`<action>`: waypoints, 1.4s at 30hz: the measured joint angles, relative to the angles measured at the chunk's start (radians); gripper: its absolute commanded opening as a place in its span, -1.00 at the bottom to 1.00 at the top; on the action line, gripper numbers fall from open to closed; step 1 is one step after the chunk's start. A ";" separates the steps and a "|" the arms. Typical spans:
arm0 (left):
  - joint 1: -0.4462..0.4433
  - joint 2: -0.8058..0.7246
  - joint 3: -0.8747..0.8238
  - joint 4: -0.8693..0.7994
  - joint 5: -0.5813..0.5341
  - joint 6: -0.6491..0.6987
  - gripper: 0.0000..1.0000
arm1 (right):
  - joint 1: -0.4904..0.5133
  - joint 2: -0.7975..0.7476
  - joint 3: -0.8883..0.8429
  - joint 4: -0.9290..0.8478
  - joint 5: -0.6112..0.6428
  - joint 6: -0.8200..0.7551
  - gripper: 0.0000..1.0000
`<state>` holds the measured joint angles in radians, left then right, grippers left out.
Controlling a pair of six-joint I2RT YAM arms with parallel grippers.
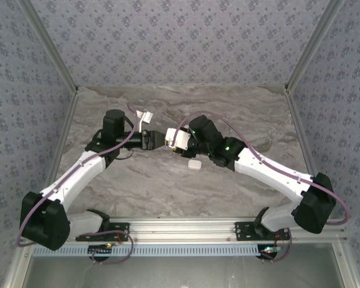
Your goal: Insert the wireless bluetooth earbuds into the charging case
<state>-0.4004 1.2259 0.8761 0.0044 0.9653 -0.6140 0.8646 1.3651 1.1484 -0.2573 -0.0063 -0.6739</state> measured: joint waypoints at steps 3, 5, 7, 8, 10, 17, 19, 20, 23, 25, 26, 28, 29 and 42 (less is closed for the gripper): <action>-0.015 0.018 0.002 0.010 -0.010 -0.006 0.17 | 0.000 0.000 0.000 0.000 0.000 0.000 -0.27; -0.024 0.031 0.005 0.016 -0.013 -0.006 0.04 | 0.000 0.000 -0.001 0.000 0.000 0.000 -0.27; -0.033 0.040 0.008 0.021 -0.016 -0.005 -0.09 | 0.000 0.000 -0.002 0.001 0.000 0.000 -0.26; -0.035 0.043 0.008 0.024 -0.016 -0.006 -0.17 | 0.000 0.000 -0.002 0.000 0.000 0.001 -0.26; -0.040 0.046 0.010 0.023 -0.021 -0.005 -0.30 | 0.000 -0.001 -0.004 0.001 0.003 0.003 -0.25; -0.040 0.055 0.010 0.024 -0.048 0.003 -0.65 | -0.005 -0.003 -0.005 0.003 0.011 0.031 -0.03; -0.043 0.054 0.011 0.026 -0.048 0.004 -0.67 | -0.008 -0.003 -0.005 0.003 0.007 0.040 0.22; -0.046 0.054 0.011 0.027 -0.050 0.005 -0.68 | -0.011 -0.003 -0.005 0.001 0.005 0.050 0.37; -0.055 0.053 0.011 0.032 -0.064 0.023 -0.75 | -0.036 -0.015 -0.006 -0.005 -0.026 0.088 0.63; -0.063 0.048 0.011 0.043 -0.082 0.047 -0.80 | -0.068 -0.045 -0.015 -0.006 -0.063 0.126 0.75; -0.068 0.043 0.011 0.050 -0.095 0.063 -0.80 | -0.084 -0.065 -0.024 -0.003 -0.084 0.143 0.80; -0.082 0.024 0.006 0.072 -0.124 0.104 -0.79 | -0.131 -0.130 -0.060 0.013 -0.143 0.197 0.89; -0.090 0.011 0.000 0.089 -0.137 0.123 -0.79 | -0.154 -0.161 -0.080 0.027 -0.175 0.224 0.92; -0.172 -0.174 -0.119 0.315 -0.303 0.382 -0.85 | -0.306 -0.364 -0.222 0.250 -0.473 0.546 0.94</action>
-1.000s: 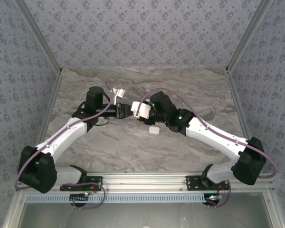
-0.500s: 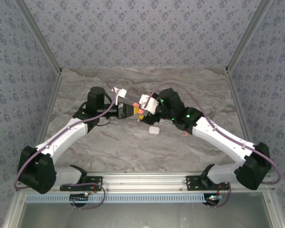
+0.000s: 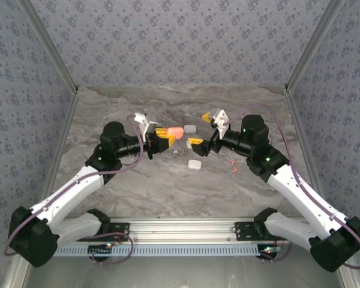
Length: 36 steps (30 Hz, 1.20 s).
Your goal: Insert the wireless bluetooth earbuds into the charging case
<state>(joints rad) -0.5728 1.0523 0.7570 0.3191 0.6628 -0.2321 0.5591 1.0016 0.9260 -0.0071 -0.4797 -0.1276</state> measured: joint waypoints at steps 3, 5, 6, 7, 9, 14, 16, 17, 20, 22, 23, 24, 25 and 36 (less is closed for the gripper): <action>-0.005 -0.018 0.000 0.004 -0.006 0.024 -0.86 | 0.011 0.016 0.002 0.003 -0.004 -0.001 0.91; -0.006 -0.026 0.000 0.006 -0.009 0.036 -0.87 | 0.026 0.044 0.015 -0.001 -0.004 -0.007 0.89; -0.005 -0.029 0.000 0.007 -0.010 0.042 -0.87 | 0.031 0.059 0.022 -0.002 -0.004 -0.011 0.89; -0.006 -0.031 0.000 0.006 -0.010 0.047 -0.88 | 0.036 0.074 0.031 -0.005 -0.004 -0.014 0.88; -0.006 -0.031 0.000 0.005 -0.010 0.053 -0.89 | 0.043 0.098 0.047 -0.006 -0.004 -0.020 0.85; -0.008 -0.031 0.000 -0.006 -0.011 0.069 -0.90 | 0.055 0.144 0.090 -0.007 -0.004 -0.035 0.81; -0.012 -0.031 0.000 -0.008 -0.010 0.075 -0.91 | 0.055 0.154 0.102 -0.006 -0.004 -0.041 0.79; -0.012 -0.031 0.000 -0.009 -0.011 0.076 -0.91 | 0.056 0.158 0.107 -0.007 -0.004 -0.045 0.79; -0.013 -0.031 0.000 -0.010 -0.014 0.084 -0.92 | 0.057 0.169 0.114 -0.007 -0.002 -0.049 0.75; -0.013 -0.031 0.000 -0.014 -0.022 0.087 -0.93 | 0.057 0.178 0.122 -0.012 0.000 -0.049 0.73; -0.013 -0.031 0.000 -0.017 -0.025 0.090 -0.92 | 0.057 0.182 0.127 -0.015 0.000 -0.049 0.73; -0.012 -0.031 0.000 -0.018 -0.029 0.092 -0.92 | 0.057 0.186 0.132 -0.019 0.000 -0.050 0.73; -0.012 -0.031 0.000 -0.019 -0.031 0.093 -0.93 | 0.056 0.191 0.138 -0.023 0.000 -0.050 0.72; -0.018 -0.029 0.000 -0.056 -0.042 0.121 -0.94 | 0.021 0.218 0.208 -0.060 -0.003 -0.056 0.70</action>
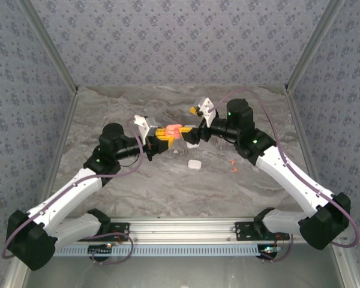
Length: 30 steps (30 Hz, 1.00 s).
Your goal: Insert the wireless bluetooth earbuds into the charging case
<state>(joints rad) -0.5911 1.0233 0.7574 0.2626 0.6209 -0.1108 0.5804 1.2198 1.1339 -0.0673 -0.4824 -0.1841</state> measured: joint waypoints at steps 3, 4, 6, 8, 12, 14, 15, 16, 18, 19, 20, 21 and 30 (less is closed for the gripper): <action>-0.001 0.002 0.000 -0.008 0.006 0.007 -0.95 | -0.011 0.006 0.017 -0.005 0.000 0.000 0.70; -0.001 0.002 0.000 -0.008 0.006 0.007 -0.95 | -0.012 0.006 0.019 -0.005 -0.001 0.000 0.70; -0.001 0.002 0.000 -0.009 0.006 0.009 -0.95 | -0.014 0.006 0.019 -0.009 -0.004 0.000 0.71; -0.001 0.002 0.000 -0.009 0.006 0.010 -0.95 | -0.017 0.005 0.019 -0.016 -0.006 0.000 0.71; -0.001 0.002 0.000 -0.010 -0.010 0.010 -0.96 | -0.043 -0.034 0.014 -0.045 0.000 0.010 0.73; -0.001 0.002 0.000 -0.010 -0.018 0.010 -0.96 | -0.064 -0.072 0.014 -0.090 0.029 0.030 0.73; -0.001 0.001 0.000 -0.010 -0.021 0.009 -0.96 | -0.077 -0.091 0.016 -0.122 0.048 0.047 0.73; -0.001 0.001 0.000 -0.010 -0.024 0.009 -0.96 | -0.093 -0.107 0.019 -0.162 0.071 0.067 0.73; -0.001 -0.001 -0.001 -0.009 -0.030 0.009 -0.96 | -0.140 -0.124 0.029 -0.256 0.125 0.115 0.71; -0.001 -0.002 -0.002 -0.010 -0.032 0.009 -0.96 | -0.168 -0.124 0.032 -0.304 0.154 0.140 0.68; -0.001 -0.002 -0.003 -0.009 -0.035 0.009 -0.96 | -0.200 -0.121 0.032 -0.362 0.183 0.168 0.63; -0.001 -0.003 -0.005 -0.009 -0.035 0.009 -0.96 | -0.228 -0.115 0.031 -0.409 0.207 0.187 0.58; -0.006 -0.003 -0.013 -0.012 -0.039 0.009 -0.96 | -0.434 -0.020 -0.195 -0.620 0.294 0.380 0.28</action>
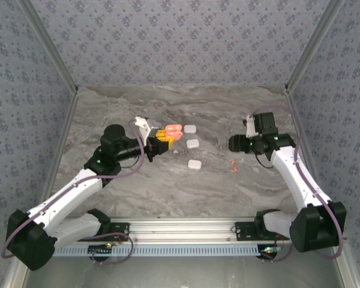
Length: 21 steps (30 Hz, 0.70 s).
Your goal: Insert the wireless bluetooth earbuds into the charging case
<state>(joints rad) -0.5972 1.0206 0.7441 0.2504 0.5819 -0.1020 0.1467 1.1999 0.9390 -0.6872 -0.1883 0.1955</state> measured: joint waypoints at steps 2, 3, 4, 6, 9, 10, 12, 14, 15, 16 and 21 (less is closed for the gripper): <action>0.000 0.000 0.000 0.000 0.000 0.000 -0.96 | -0.013 0.029 -0.047 0.006 0.003 0.034 0.20; 0.000 0.000 0.000 0.000 0.000 0.000 -0.96 | -0.016 0.044 -0.060 0.010 0.002 0.047 0.16; -0.001 0.000 0.000 -0.001 0.000 0.000 -0.96 | -0.019 0.066 -0.072 0.020 0.002 0.060 0.12; -0.001 0.000 0.000 -0.001 0.000 0.000 -0.96 | -0.021 0.107 -0.087 0.048 0.003 0.085 0.06; -0.001 0.000 0.000 -0.003 0.000 0.000 -0.96 | -0.022 0.164 -0.102 0.097 0.003 0.114 -0.02; -0.001 0.000 0.000 -0.005 0.000 0.000 -0.96 | -0.022 0.182 -0.106 0.113 0.003 0.123 -0.05; -0.001 0.000 0.000 -0.008 0.000 -0.001 -0.96 | -0.022 0.211 -0.107 0.136 0.007 0.138 -0.08; -0.001 0.000 0.000 -0.012 0.000 -0.003 -0.96 | -0.023 0.239 -0.108 0.161 0.010 0.149 -0.12; -0.001 0.000 0.000 -0.014 0.000 -0.003 -0.96 | -0.023 0.248 -0.108 0.171 0.010 0.155 -0.13; -0.001 0.000 0.000 -0.016 0.000 -0.003 -0.96 | -0.023 0.257 -0.108 0.180 0.010 0.158 -0.15; -0.001 -0.008 -0.001 -0.025 -0.008 -0.003 -0.96 | -0.023 0.296 -0.117 0.216 0.010 0.175 -0.22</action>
<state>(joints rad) -0.5980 1.0130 0.7429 0.2256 0.5743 -0.1047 0.1238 1.4963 0.8223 -0.4713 -0.1787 0.3702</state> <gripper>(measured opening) 0.201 0.406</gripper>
